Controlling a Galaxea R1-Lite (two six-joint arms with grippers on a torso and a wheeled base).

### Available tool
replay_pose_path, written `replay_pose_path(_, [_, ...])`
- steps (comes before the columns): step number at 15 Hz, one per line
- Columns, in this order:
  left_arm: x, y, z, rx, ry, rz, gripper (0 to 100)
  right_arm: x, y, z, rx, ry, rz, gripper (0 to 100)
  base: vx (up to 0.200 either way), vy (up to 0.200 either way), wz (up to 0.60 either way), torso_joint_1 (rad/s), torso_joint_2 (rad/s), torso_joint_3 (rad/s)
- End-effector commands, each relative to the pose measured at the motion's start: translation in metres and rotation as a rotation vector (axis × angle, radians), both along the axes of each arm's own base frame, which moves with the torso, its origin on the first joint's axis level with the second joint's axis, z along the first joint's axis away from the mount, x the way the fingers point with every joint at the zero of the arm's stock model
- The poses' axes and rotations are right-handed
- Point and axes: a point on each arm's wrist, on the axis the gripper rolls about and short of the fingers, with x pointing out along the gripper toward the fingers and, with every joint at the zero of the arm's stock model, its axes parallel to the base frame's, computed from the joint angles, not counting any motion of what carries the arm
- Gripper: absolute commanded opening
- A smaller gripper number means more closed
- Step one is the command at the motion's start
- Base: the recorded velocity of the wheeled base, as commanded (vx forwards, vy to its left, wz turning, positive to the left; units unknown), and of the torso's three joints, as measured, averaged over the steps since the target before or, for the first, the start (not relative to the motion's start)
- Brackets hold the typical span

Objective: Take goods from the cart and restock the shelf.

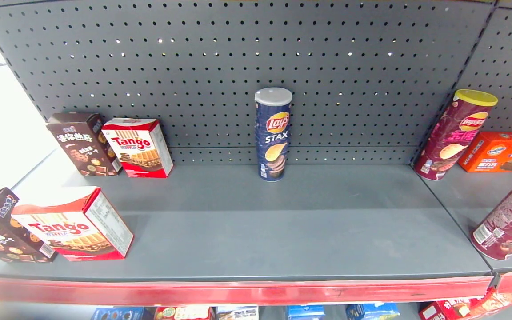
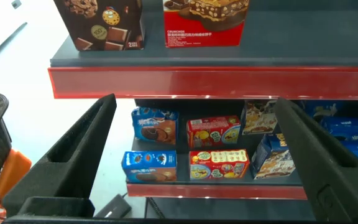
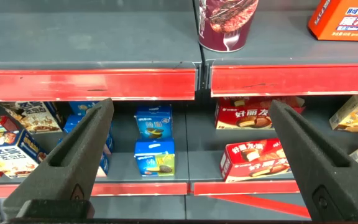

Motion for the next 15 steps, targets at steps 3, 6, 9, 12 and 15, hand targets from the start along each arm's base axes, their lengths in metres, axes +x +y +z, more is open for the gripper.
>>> replay_pose_path(3, [0.0001, 0.0000, 0.0001, 0.000, 0.000, 0.000, 100, 0.0000, 0.0000, -0.0001, 0.000, 0.001, 0.001, 100, 0.000, 0.000, 0.00, 0.000, 0.00, 0.000])
replay_pose_path(6, [0.0001, 0.0000, 0.0001, 0.000, 0.000, 0.000, 100, 0.0000, 0.0000, -0.0001, 0.000, 0.001, 0.001, 100, 0.000, 0.000, 0.00, 0.000, 0.00, 0.000])
replay_pose_path(9, [0.0001, 0.0000, 0.0001, 0.000, 0.000, 0.000, 100, 0.0000, 0.0000, -0.0001, 0.000, 0.001, 0.001, 100, 0.000, 0.000, 0.00, 0.000, 0.00, 0.000])
replay_pose_path(12, [0.0001, 0.0000, 0.0001, 0.000, 0.000, 0.000, 100, 0.0000, 0.0000, -0.0001, 0.000, 0.001, 0.001, 100, 0.000, 0.000, 0.00, 0.000, 0.00, 0.000])
replay_pose_path(15, [0.0001, 0.0000, 0.0001, 0.000, 0.000, 0.000, 100, 0.0000, 0.0000, -0.0001, 0.000, 0.001, 0.001, 100, 0.000, 0.000, 0.00, 0.000, 0.00, 0.000])
